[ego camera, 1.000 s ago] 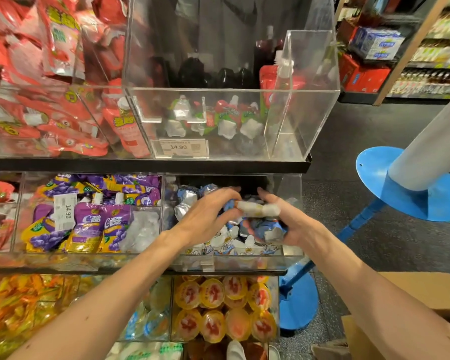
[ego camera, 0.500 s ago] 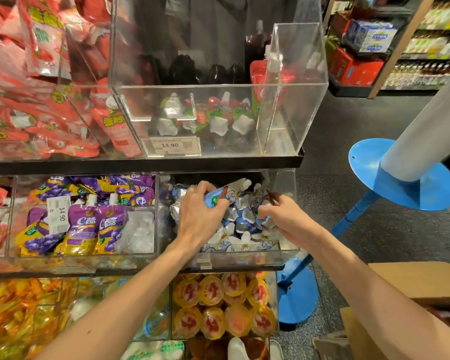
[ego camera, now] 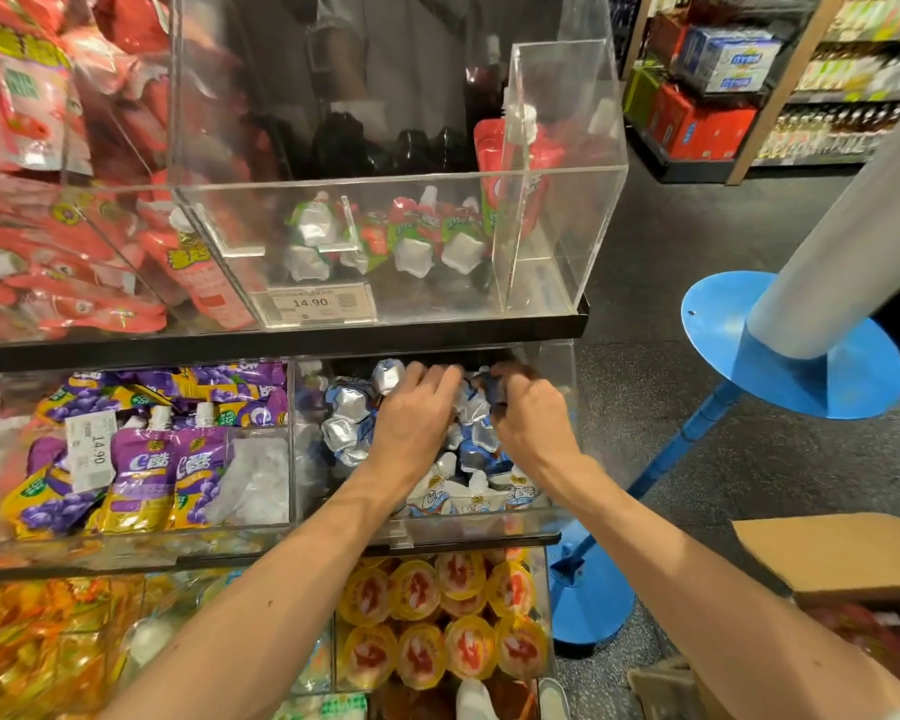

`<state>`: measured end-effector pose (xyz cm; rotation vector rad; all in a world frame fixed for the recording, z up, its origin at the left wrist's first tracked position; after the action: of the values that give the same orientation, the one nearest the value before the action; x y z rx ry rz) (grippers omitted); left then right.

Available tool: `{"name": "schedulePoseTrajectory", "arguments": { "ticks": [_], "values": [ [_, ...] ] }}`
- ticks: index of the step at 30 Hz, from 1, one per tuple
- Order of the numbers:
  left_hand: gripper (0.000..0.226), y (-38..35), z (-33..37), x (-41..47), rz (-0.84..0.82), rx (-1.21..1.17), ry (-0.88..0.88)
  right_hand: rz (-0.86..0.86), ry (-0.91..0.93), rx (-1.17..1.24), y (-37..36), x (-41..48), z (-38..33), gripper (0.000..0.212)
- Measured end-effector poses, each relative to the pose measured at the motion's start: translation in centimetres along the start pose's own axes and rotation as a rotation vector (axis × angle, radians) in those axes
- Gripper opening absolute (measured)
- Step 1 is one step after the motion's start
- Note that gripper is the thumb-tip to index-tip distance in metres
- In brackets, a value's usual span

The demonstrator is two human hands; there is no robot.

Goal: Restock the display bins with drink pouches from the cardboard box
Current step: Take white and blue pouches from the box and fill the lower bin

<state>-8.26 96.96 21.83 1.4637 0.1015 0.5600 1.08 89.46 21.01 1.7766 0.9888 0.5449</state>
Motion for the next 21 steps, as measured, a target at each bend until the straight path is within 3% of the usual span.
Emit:
{"name": "schedulePoseTrajectory", "arguments": {
  "ticks": [3,6,12,17,21],
  "values": [
    [0.056,-1.5,-0.9,1.2,-0.092,-0.008,0.041,-0.005,0.05,-0.024,-0.4,0.9,-0.8,0.015],
    [0.045,-2.7,-2.2,2.0,-0.154,-0.058,0.077,-0.06,0.041,-0.011,-1.1,2.0,-0.8,0.021],
    [0.032,-3.8,-1.8,1.5,-0.157,-0.109,0.003,-0.134,0.036,-0.026,-2.2,3.7,0.1,0.048],
    [0.032,-4.0,-1.6,1.9,-0.181,-0.212,0.157,-0.171,0.016,0.028,-2.6,4.4,0.9,0.036],
    [0.04,-3.2,-1.5,1.2,-0.26,-0.256,0.227,-0.273,0.055,-0.075,-3.4,3.4,1.1,0.06]
  ]
}}
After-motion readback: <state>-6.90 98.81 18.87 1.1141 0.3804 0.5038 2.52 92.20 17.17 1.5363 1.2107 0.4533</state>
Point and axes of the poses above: each hand's wrist, its own x-axis towards the middle knuckle, its own y-axis out of the back of the hand, z = x × y, the point moved 9 cm from there along x, towards the middle knuckle, and after that the axes turned 12 degrees about -z, right-handed, at the moved point
